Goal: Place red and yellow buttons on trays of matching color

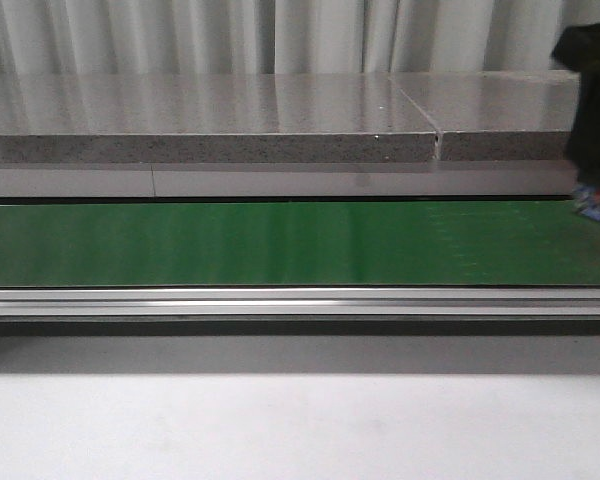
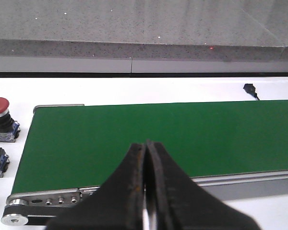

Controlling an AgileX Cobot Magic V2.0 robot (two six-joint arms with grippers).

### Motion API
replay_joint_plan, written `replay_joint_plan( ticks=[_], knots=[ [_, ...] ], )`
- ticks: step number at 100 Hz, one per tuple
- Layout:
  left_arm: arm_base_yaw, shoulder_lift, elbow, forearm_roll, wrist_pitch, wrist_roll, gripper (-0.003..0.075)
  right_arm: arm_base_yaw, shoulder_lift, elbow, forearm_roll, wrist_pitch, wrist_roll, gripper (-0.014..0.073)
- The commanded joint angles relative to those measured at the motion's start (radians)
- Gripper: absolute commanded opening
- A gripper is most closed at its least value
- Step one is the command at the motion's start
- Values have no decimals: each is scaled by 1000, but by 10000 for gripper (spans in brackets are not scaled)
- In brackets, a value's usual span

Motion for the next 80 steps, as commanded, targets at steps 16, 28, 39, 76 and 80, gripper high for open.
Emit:
replay_joint_plan(
  ticks=[16,28,39,76,80],
  knots=[
    [-7,5,-27,-16,-65,1,-19,-256,-138,-31,-5,32,57,111],
    [-7,5,-27,-16,-65,1,-19,-400,-139,-29,-5,22,86,111],
    [-7,5,-27,-16,-65,1,-19,-525,-139,1,-5,-26,125,111],
    [-7,5,-27,-16,-65,1,-19,-685,-111,146,2,-238,167,111],
    [-7,5,-27,-16,-65,1,-19,-682,-93,154,9,-248,167,111]
  ],
)
